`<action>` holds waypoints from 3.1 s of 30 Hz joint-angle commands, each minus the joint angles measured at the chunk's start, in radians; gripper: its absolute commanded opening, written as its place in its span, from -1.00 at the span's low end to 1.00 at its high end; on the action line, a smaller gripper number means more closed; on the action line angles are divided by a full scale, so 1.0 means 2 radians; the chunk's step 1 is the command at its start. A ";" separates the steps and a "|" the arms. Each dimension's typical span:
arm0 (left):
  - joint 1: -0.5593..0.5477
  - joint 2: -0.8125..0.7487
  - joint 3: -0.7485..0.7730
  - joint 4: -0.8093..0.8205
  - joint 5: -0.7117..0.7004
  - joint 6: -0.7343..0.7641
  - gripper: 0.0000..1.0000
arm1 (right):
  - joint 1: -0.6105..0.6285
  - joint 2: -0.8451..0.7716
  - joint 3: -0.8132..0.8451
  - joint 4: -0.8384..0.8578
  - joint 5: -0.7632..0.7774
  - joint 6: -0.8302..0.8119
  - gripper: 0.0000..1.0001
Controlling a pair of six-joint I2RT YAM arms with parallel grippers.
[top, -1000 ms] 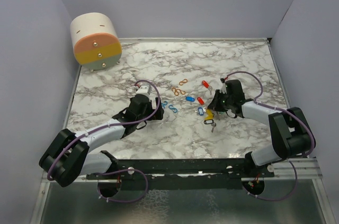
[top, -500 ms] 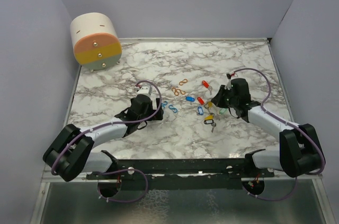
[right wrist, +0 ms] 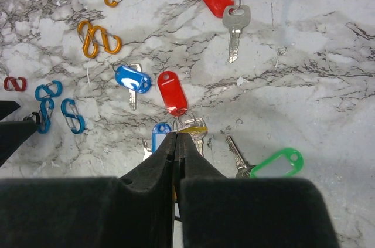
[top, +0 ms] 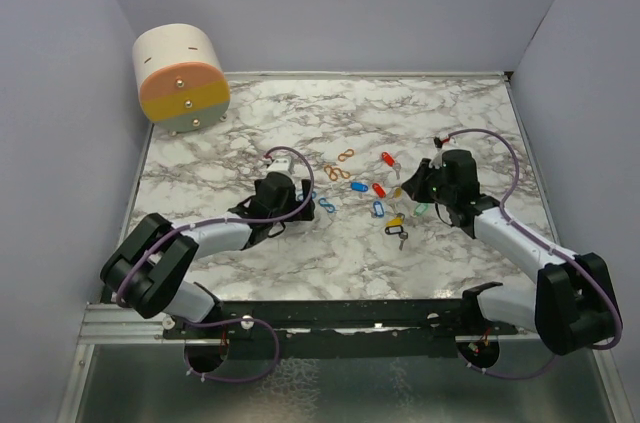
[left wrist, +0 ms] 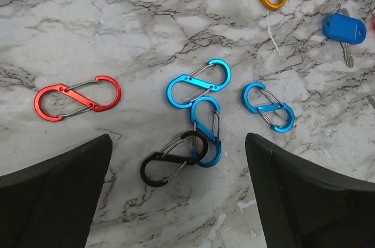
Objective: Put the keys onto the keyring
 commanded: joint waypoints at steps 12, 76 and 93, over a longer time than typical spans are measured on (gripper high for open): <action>0.000 0.070 0.053 0.034 -0.020 0.008 0.98 | 0.003 -0.020 -0.007 0.007 0.014 -0.008 -0.98; 0.056 -0.012 0.007 -0.028 -0.160 0.027 0.34 | 0.058 -0.034 -0.001 0.034 0.001 -0.043 -0.98; 0.035 0.049 0.029 -0.006 -0.185 0.047 0.27 | 0.064 -0.018 0.005 0.042 0.005 -0.044 -0.98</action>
